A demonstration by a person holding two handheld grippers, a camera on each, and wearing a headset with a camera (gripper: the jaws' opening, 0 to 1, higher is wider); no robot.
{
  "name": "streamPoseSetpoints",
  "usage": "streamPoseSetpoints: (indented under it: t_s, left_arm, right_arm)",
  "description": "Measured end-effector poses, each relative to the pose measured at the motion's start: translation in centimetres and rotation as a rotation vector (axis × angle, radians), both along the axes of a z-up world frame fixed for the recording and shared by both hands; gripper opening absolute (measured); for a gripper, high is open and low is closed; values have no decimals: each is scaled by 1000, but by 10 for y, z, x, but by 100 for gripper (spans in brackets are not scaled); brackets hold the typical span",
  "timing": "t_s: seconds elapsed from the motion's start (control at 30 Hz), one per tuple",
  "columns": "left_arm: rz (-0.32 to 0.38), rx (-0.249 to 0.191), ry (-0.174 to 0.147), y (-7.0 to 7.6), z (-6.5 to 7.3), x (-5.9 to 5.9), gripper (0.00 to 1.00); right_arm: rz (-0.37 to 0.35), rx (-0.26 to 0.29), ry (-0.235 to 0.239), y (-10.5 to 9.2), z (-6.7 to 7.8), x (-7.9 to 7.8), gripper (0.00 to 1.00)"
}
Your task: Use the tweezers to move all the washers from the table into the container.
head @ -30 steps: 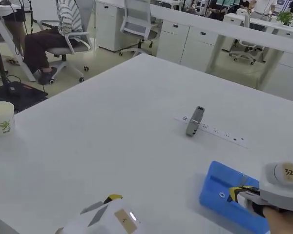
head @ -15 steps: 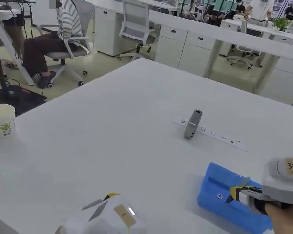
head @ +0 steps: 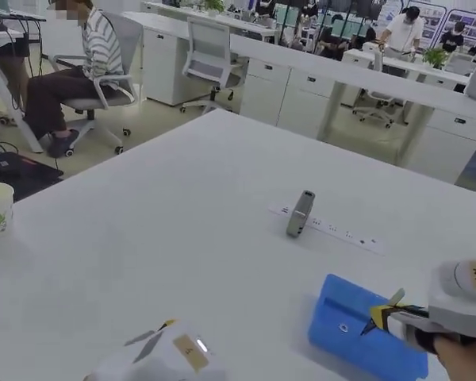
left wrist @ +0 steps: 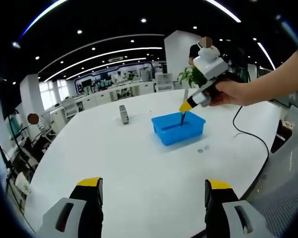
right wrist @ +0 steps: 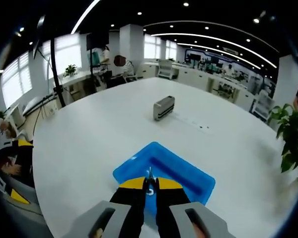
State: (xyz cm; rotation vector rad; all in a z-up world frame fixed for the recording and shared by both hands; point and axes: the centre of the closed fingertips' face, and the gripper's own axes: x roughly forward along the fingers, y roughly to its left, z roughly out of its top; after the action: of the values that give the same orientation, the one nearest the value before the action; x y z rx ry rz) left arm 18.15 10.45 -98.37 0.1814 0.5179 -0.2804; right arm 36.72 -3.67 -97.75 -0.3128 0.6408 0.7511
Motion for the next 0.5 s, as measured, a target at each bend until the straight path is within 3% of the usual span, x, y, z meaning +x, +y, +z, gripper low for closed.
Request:
streamPoseSetpoints:
  t_s: [0.3,0.5]
  left_arm:
    - [-5,5,-5,-1,0,0,86]
    - [-8,8,-1,-1,-1,0,86]
  right_arm:
    - [47,-3,-38,4,13,-19,3]
    - [41,28,-30,3,14,-29,3]
